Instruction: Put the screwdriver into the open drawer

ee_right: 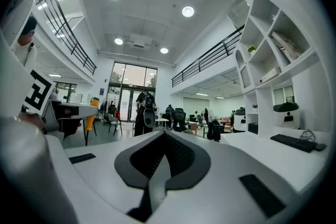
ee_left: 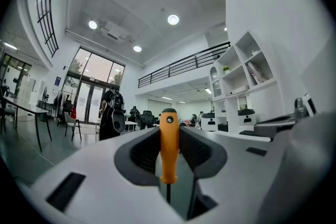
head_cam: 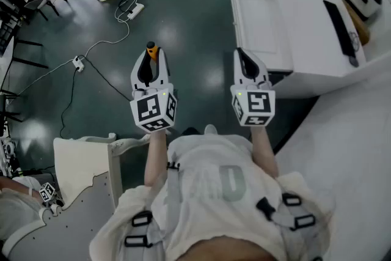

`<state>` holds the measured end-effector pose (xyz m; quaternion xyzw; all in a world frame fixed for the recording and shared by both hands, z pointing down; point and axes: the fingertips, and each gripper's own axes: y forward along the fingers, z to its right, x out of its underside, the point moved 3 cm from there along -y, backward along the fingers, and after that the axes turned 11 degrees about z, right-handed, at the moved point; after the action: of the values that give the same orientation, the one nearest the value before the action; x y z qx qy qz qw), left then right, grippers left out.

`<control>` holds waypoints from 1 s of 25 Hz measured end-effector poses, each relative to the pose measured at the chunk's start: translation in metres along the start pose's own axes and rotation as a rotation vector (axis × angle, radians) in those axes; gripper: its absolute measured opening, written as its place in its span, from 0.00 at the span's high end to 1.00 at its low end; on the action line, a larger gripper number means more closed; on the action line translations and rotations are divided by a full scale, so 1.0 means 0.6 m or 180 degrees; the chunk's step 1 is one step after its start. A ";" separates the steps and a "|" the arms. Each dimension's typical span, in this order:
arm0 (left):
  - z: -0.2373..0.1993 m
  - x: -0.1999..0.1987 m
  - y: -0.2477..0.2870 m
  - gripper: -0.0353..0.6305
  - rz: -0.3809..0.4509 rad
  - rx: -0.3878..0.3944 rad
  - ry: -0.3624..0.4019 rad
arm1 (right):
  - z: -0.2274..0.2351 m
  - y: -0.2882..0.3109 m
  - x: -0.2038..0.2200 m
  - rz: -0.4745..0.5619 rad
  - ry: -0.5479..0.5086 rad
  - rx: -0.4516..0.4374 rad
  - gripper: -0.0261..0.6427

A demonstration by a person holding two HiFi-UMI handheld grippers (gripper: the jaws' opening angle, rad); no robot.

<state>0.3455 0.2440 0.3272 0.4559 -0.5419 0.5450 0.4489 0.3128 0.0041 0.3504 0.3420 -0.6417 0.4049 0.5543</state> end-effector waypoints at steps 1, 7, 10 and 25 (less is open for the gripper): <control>-0.004 0.003 0.002 0.78 -0.0008 -0.0007 -0.0008 | -0.001 0.003 0.002 -0.0004 0.0001 -0.0002 0.96; -0.021 0.014 0.011 0.78 -0.0059 -0.0054 0.0000 | -0.003 0.014 0.014 -0.0094 0.0044 0.0007 0.96; -0.032 0.016 0.016 0.78 -0.0074 -0.0086 0.0000 | -0.009 0.022 0.018 -0.0118 0.0069 -0.0029 0.96; -0.055 0.058 0.063 0.78 -0.0177 -0.0165 -0.0219 | -0.006 0.059 0.032 -0.0196 0.0274 -0.0247 0.96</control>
<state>0.3017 0.2763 0.3549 0.4774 -0.5581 0.5021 0.4566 0.2803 0.0232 0.3647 0.3221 -0.6217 0.3768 0.6064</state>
